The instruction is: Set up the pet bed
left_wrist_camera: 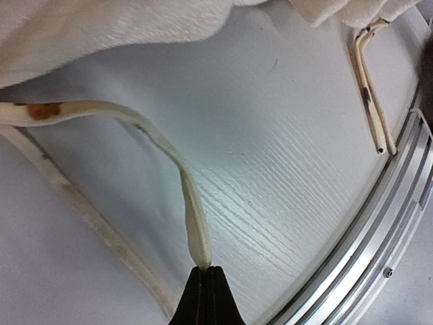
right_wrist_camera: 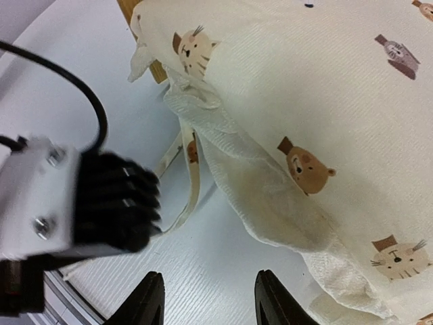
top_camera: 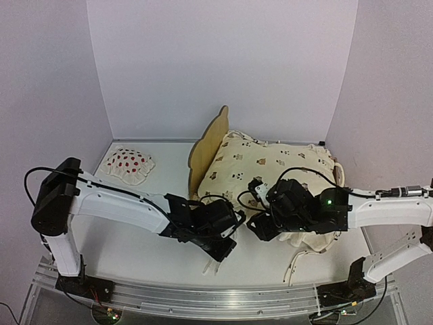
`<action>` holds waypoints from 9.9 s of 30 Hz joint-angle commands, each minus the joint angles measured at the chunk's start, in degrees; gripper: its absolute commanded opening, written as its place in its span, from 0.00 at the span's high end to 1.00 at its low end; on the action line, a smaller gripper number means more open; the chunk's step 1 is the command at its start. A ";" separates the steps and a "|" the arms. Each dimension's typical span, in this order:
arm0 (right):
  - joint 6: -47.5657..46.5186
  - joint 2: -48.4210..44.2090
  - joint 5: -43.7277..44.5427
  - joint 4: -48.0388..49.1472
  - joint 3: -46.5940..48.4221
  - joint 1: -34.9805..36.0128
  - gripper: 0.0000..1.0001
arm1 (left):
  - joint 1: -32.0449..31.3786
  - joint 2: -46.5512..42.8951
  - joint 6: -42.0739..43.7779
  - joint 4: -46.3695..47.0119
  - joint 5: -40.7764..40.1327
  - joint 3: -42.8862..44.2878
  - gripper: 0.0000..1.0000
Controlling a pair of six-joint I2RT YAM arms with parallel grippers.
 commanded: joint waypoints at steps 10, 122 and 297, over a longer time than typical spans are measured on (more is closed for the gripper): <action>3.43 -0.34 0.72 -1.45 -2.06 -0.23 0.54 | -2.85 7.83 -1.28 -0.38 3.94 4.97 0.58; 2.33 18.45 -3.50 7.92 8.70 0.51 0.77 | 5.38 -14.59 -9.14 -4.47 2.07 -11.61 0.48; -2.17 18.74 -8.50 12.89 7.33 -6.59 0.53 | 19.71 7.39 2.74 13.22 1.59 -0.94 1.00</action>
